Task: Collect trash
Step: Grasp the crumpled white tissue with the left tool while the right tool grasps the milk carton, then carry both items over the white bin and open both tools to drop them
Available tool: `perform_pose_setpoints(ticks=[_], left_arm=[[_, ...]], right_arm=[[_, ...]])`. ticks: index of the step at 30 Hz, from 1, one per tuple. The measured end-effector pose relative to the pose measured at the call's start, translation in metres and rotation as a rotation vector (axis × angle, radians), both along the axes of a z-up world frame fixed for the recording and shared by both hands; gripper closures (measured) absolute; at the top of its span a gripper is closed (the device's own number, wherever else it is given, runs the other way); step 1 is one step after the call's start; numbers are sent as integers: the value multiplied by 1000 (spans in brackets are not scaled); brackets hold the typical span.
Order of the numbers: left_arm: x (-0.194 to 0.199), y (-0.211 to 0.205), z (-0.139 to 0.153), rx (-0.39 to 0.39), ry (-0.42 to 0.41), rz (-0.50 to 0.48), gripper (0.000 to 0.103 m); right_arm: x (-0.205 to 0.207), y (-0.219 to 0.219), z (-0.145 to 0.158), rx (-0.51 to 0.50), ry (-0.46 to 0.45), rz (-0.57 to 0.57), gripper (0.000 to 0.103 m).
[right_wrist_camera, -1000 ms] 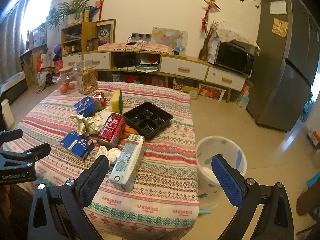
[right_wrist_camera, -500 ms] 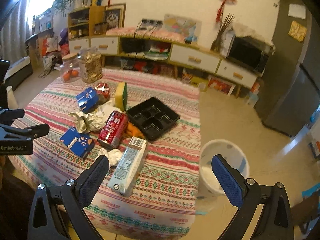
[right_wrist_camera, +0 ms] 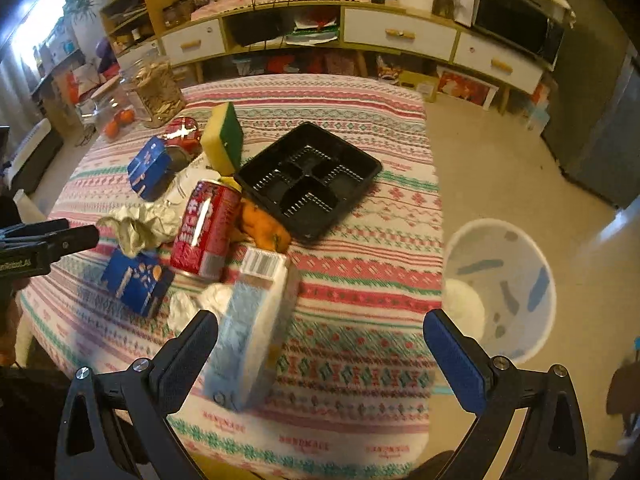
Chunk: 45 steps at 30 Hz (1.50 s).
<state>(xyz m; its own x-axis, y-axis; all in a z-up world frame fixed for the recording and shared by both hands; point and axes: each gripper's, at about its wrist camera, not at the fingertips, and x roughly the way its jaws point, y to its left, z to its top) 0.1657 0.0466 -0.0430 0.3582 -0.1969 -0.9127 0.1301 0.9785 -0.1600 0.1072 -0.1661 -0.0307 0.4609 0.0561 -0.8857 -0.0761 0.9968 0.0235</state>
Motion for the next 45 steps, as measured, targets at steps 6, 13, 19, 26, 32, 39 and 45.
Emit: perform_pose_setpoints(ticks=[6,13,19,26,32,39,45], left_arm=[[25,-4,-18,-91,72,-17,29],[41,-15,-45,-134,136,-27,57],[35,-16,-38,-151,108,-25,70],[20,-4,-15,-144,23,-13,71],[6,-10,9,-172,-52,-20,71],[-10,-54,27,-220,-111,-88,71],[-8,-109,22,-234,-124,-175,71]], right_arm=[[17,20,-18,30,64,29,0],[25,29,-39,66,140,37,3],[26,24,-58,159,221,27,58],[14,20,-45,194,185,32,65],[5,4,-24,194,121,5,65],[5,-56,4,165,26,-128,65],[5,-127,12,106,-30,-290,65]])
